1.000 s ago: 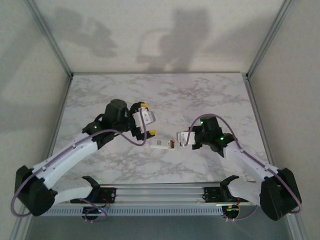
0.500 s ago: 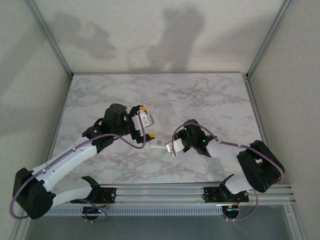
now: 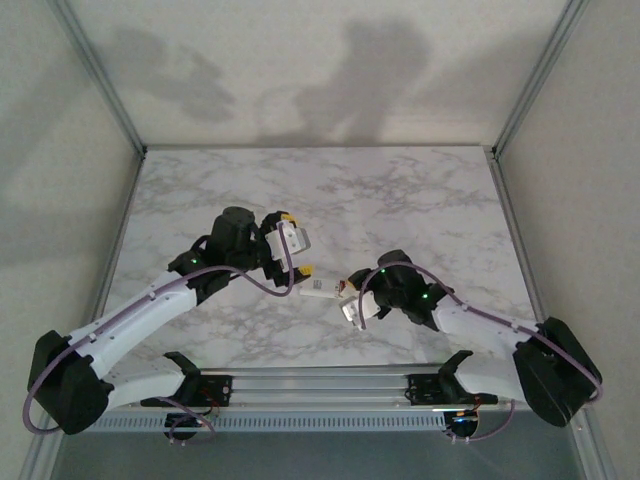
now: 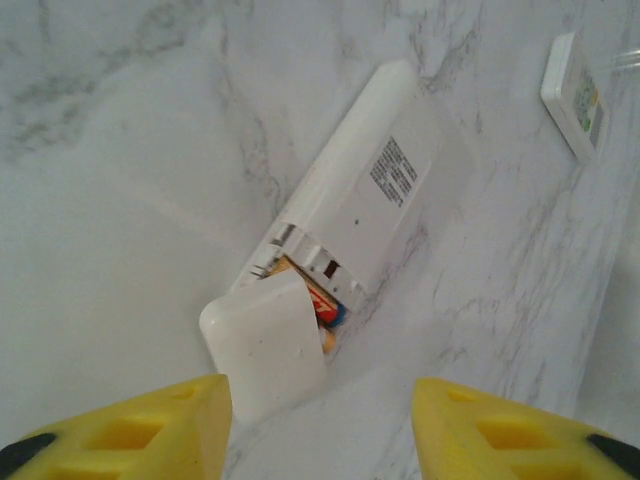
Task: Load the batteries into the remote control
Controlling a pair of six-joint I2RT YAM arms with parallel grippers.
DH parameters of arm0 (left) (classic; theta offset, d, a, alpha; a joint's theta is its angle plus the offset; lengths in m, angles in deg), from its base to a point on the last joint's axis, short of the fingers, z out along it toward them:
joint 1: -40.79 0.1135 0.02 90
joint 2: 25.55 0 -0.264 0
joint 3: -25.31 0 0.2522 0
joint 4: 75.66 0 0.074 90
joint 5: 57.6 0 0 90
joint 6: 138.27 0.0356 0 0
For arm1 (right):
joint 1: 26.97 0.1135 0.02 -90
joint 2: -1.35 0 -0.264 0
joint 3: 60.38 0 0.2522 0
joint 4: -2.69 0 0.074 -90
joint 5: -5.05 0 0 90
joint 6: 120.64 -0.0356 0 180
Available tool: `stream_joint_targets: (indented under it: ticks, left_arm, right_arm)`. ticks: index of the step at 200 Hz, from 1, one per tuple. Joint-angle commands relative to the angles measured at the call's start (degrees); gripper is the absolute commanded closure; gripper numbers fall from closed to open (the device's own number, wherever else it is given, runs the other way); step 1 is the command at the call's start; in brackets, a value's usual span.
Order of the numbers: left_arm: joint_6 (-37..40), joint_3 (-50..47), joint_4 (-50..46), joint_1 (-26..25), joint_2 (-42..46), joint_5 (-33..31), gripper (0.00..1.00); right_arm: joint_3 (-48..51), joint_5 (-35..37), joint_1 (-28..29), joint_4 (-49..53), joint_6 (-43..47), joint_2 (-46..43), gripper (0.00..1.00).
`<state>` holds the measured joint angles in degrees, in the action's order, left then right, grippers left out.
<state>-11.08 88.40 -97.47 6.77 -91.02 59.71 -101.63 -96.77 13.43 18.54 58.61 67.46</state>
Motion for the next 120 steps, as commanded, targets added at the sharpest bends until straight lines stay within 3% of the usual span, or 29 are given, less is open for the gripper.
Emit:
stream_joint_targets:
  ticks: [1,20,32,42,54,76,99,120]
  left_arm:
    - [-1.02,0.34,0.66,0.2,0.0,1.25,0.0]
    - [-1.81,0.25,0.9,0.18,-0.14,1.29,0.0]
    - [-2.33,0.58,0.21,0.1,-0.27,1.41,0.0]
    - [-2.6,0.91,-0.36,0.09,-0.27,1.25,0.0]
    - [-2.91,1.08,-0.86,0.09,0.1,1.27,0.0]
    - [-2.37,1.72,-2.6,0.16,0.86,2.94,0.0]
    - [-1.64,3.26,-5.32,0.09,0.96,3.53,0.0]
    - [-1.85,2.8,-5.71,0.09,2.5,2.63,0.0]
  right_arm:
    - [1.11,-2.18,0.39,7.46,-2.08,-3.49,0.48]
    - [-1.81,-2.34,0.42,8.42,-17.35,-7.67,0.42]
    - [-9.52,-2.17,0.47,13.61,-38.75,-8.97,0.37]
    - [-16.57,3.38,0.47,16.4,-59.95,-7.99,0.36]
    - [-24.01,7.48,0.44,25.75,-74.2,-5.48,0.38]
    - [-27.78,6.8,0.73,33.9,-80.28,-2.61,0.36]
    - [-26.31,12.19,0.72,34.12,-77.19,-0.85,0.29]
    - [-24.37,12.19,0.66,31.73,-74.74,1.41,0.26]
